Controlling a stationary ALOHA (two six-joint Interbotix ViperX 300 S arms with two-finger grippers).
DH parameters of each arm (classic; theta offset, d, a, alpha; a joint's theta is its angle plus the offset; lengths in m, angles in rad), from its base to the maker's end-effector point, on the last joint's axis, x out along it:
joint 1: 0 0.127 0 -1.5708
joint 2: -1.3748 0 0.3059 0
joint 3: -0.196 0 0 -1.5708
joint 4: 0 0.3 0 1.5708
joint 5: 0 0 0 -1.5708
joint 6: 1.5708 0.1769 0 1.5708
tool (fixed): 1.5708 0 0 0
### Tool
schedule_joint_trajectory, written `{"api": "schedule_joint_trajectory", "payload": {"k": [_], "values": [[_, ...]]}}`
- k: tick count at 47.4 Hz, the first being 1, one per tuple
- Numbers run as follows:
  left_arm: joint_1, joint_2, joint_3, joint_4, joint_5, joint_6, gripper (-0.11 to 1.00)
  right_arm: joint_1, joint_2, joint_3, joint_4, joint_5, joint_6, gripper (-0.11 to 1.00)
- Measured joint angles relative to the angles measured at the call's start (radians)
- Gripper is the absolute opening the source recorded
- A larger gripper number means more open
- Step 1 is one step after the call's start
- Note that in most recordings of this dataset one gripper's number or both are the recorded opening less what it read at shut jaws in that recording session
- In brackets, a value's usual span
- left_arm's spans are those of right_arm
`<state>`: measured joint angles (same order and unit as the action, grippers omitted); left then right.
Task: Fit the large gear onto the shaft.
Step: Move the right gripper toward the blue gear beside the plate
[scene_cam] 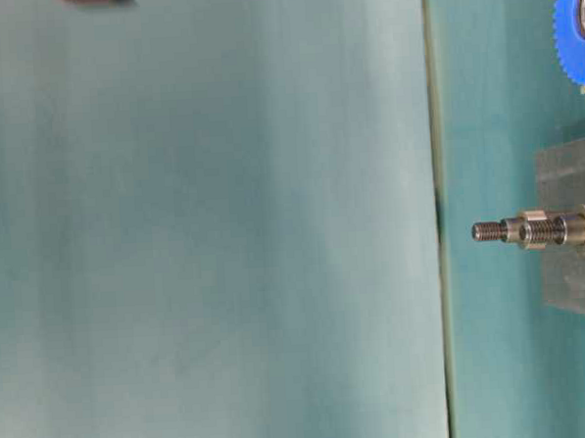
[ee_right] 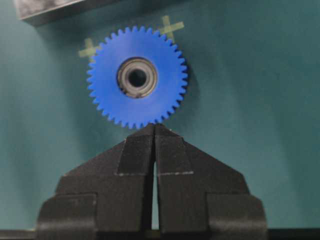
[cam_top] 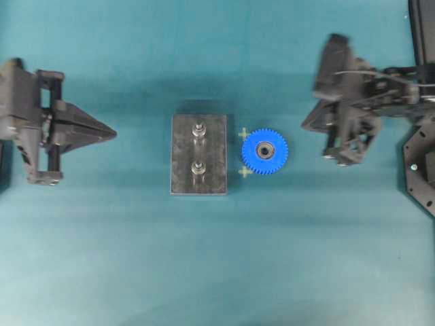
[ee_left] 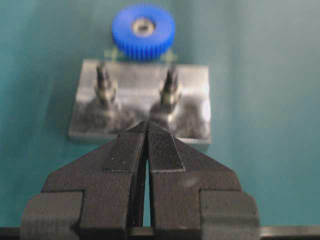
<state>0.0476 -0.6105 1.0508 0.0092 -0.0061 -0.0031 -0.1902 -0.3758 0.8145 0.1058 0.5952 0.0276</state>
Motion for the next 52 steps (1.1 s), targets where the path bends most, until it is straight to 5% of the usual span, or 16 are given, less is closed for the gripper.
{"api": "schedule_joint_trajectory", "payload": {"k": [15,31,52], "values": [[-0.018,0.084,-0.025,0.002,0.025,0.000,0.00,-0.026,0.213,-0.117,-0.008,0.098,-0.014,0.06],[-0.040,0.110,-0.037,0.002,0.026,0.002,0.00,-0.026,0.388,-0.225,-0.006,0.115,-0.017,0.93],[-0.064,0.132,-0.037,0.002,0.026,0.000,0.00,-0.021,0.463,-0.249,-0.006,0.127,-0.015,0.90]]}}
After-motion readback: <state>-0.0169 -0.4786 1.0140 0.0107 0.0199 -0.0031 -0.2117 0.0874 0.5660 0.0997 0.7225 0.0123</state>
